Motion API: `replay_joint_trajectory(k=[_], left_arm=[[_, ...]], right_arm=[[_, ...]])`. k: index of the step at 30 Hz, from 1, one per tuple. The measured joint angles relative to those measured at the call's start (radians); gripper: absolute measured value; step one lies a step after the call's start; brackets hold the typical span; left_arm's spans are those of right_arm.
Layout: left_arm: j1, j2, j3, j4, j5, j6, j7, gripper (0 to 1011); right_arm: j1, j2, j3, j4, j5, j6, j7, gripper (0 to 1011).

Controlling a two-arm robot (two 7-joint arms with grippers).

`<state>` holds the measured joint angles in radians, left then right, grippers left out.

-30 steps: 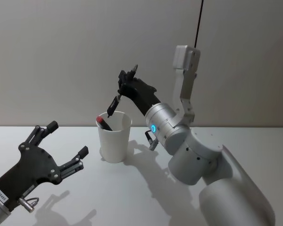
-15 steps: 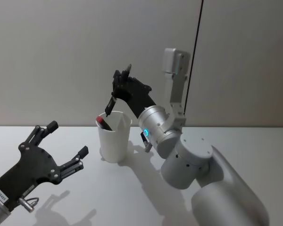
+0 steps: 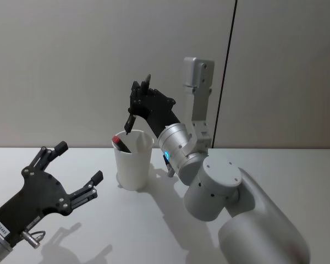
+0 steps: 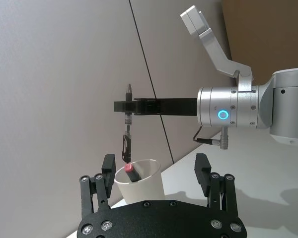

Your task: Place the pen into the pen holder.

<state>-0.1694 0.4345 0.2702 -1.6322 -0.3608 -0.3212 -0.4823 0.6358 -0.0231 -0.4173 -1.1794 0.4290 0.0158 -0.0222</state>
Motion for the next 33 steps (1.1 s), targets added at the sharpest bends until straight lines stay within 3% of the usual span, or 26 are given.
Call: replay_joint_trajectory(k=[12,20,21,33], left_arm=[[0.0,0.0,0.0,0.0,0.0,0.0,0.0,1000],[0.0,0.0,0.0,0.0,0.0,0.0,0.0,1000],[0.0,0.0,0.0,0.0,0.0,0.0,0.0,1000],[0.0,0.0,0.0,0.0,0.0,0.0,0.0,1000]], right_arm=[[0.0,0.001,-0.003,0.009,-0.041,-0.016,-0.021,151],[-0.001,0.002,-0.003,0.011,-0.053,-0.021,-0.026,339],[-0.001,0.002,-0.004,0.011,-0.055,-0.021,-0.027,402],[-0.002,0.002,-0.004,0.012,-0.062,-0.024,-0.031,749]])
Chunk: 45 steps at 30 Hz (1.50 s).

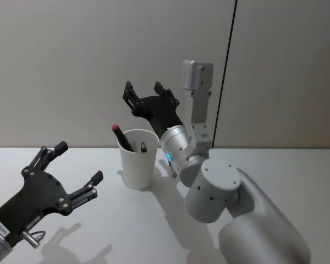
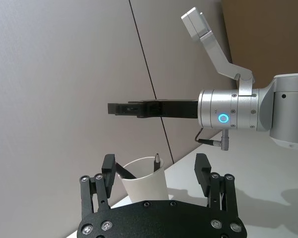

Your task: Place the pen into the pen holder.

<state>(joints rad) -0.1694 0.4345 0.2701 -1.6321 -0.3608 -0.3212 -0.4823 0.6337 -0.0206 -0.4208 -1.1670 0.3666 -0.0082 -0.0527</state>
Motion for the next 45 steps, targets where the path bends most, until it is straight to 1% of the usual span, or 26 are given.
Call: replay_joint_trajectory(k=[1,2,3,5,6,9,18,22,24,27,28,30,31,32,33,34,35,37,39,45], left_arm=[[0.0,0.0,0.0,0.0,0.0,0.0,0.0,1000],[0.0,0.0,0.0,0.0,0.0,0.0,0.0,1000],[0.0,0.0,0.0,0.0,0.0,0.0,0.0,1000],[0.0,0.0,0.0,0.0,0.0,0.0,0.0,999],[0.0,0.0,0.0,0.0,0.0,0.0,0.0,1000],[0.0,0.0,0.0,0.0,0.0,0.0,0.0,1000],[0.0,0.0,0.0,0.0,0.0,0.0,0.0,1000],[0.0,0.0,0.0,0.0,0.0,0.0,0.0,1000],[0.0,0.0,0.0,0.0,0.0,0.0,0.0,999],[0.0,0.0,0.0,0.0,0.0,0.0,0.0,1000],[0.0,0.0,0.0,0.0,0.0,0.0,0.0,1000],[0.0,0.0,0.0,0.0,0.0,0.0,0.0,1000],[0.0,0.0,0.0,0.0,0.0,0.0,0.0,1000],[0.0,0.0,0.0,0.0,0.0,0.0,0.0,1000],[0.0,0.0,0.0,0.0,0.0,0.0,0.0,1000],[0.0,0.0,0.0,0.0,0.0,0.0,0.0,1000],[0.0,0.0,0.0,0.0,0.0,0.0,0.0,1000],[0.0,0.0,0.0,0.0,0.0,0.0,0.0,1000],[0.0,0.0,0.0,0.0,0.0,0.0,0.0,1000],[0.0,0.0,0.002,0.0,0.001,0.002,0.005,1000]], right_arm=[[0.0,0.0,0.0,0.0,0.0,0.0,0.0,812],[0.0,0.0,0.0,0.0,-0.001,0.0,0.0,827],[0.0,0.0,0.0,0.0,-0.001,0.0,0.0,866],[0.0,0.0,0.0,0.001,-0.001,-0.001,-0.001,899],[0.0,0.0,0.0,0.001,-0.001,-0.001,-0.001,947],[0.0,0.0,0.0,0.001,-0.002,-0.001,-0.001,1000],[-0.001,0.0,0.0,-0.001,-0.003,-0.001,-0.002,1001],[-0.013,0.008,0.0,-0.018,-0.004,0.002,0.0,1001],[-0.04,0.03,0.002,-0.059,-0.004,0.013,0.009,1001],[-0.069,0.054,0.006,-0.099,-0.003,0.023,0.02,1001],[-0.09,0.071,0.01,-0.125,-0.001,0.028,0.029,1001],[-0.112,0.09,0.015,-0.153,0.001,0.033,0.038,1001],[-0.136,0.111,0.021,-0.181,0.004,0.037,0.048,1001],[-0.136,0.111,0.021,-0.181,0.004,0.037,0.048,1001],[-0.173,0.142,0.031,-0.225,0.006,0.041,0.059,1001],[-0.173,0.142,0.031,-0.225,0.006,0.041,0.059,1001],[-0.204,0.166,0.04,-0.26,0.007,0.042,0.067,1001],[-0.245,0.199,0.054,-0.308,0.007,0.042,0.073,1001],[-0.269,0.216,0.061,-0.333,0.007,0.041,0.078,1001],[-0.273,0.216,0.063,-0.335,0.007,0.041,0.079,1001]])
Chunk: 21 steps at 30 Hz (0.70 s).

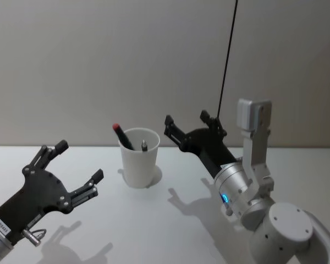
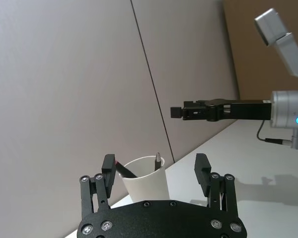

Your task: Place the pen into the pen holder.

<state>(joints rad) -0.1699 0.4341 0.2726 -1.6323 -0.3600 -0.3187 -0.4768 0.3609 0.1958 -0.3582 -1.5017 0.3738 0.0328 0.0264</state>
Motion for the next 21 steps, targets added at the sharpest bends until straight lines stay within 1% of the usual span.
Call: replay_joint_trajectory(k=[2,8,9,11,12,14,18,21], left_arm=[[-0.001,-0.001,0.003,0.0,0.002,0.005,0.007,1000],[-0.009,-0.007,0.025,0.0,0.021,0.044,0.061,1000],[-0.012,-0.009,0.032,0.001,0.027,0.058,0.081,1000],[-0.014,-0.011,0.039,0.001,0.034,0.071,0.099,1000],[-0.017,-0.013,0.047,0.001,0.041,0.086,0.12,1000],[-0.02,-0.016,0.055,0.002,0.048,0.1,0.14,1000],[-0.029,-0.023,0.078,0.002,0.068,0.143,0.199,1000],[-0.035,-0.027,0.094,0.003,0.082,0.17,0.239,1000]], right_arm=[[-0.008,0.003,0.003,-0.007,-0.001,0.0,0.001,1001],[-0.045,0.017,0.016,-0.032,-0.009,0.0,0.005,1001],[-0.059,0.022,0.021,-0.041,-0.012,0.0,0.006,1001],[-0.072,0.027,0.025,-0.052,-0.016,0.0,0.008,1001],[-0.082,0.03,0.029,-0.058,-0.018,0.0,0.009,1001],[-0.102,0.038,0.036,-0.072,-0.023,0.0,0.011,1001],[-0.139,0.053,0.049,-0.099,-0.032,0.0,0.015,1001],[-0.176,0.066,0.062,-0.125,-0.041,0.001,0.019,1001]])
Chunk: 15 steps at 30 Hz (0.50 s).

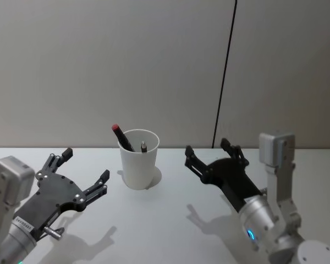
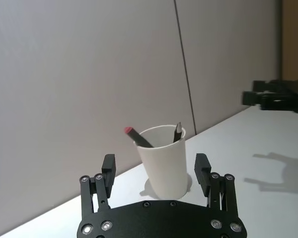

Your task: Place the pen into the pen holder.

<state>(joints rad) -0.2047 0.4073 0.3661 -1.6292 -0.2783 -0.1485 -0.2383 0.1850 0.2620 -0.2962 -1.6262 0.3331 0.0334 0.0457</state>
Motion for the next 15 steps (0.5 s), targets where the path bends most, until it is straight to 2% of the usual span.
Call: replay_joint_trajectory(k=[11,15], left_arm=[[-0.022,-0.017,0.058,0.002,0.052,0.107,0.151,1000],[-0.027,-0.02,0.071,0.003,0.063,0.131,0.183,1000]], right_arm=[[-0.102,0.039,0.036,-0.072,-0.023,0.0,0.011,1001],[-0.137,0.052,0.049,-0.097,-0.031,0.0,0.015,1001]])
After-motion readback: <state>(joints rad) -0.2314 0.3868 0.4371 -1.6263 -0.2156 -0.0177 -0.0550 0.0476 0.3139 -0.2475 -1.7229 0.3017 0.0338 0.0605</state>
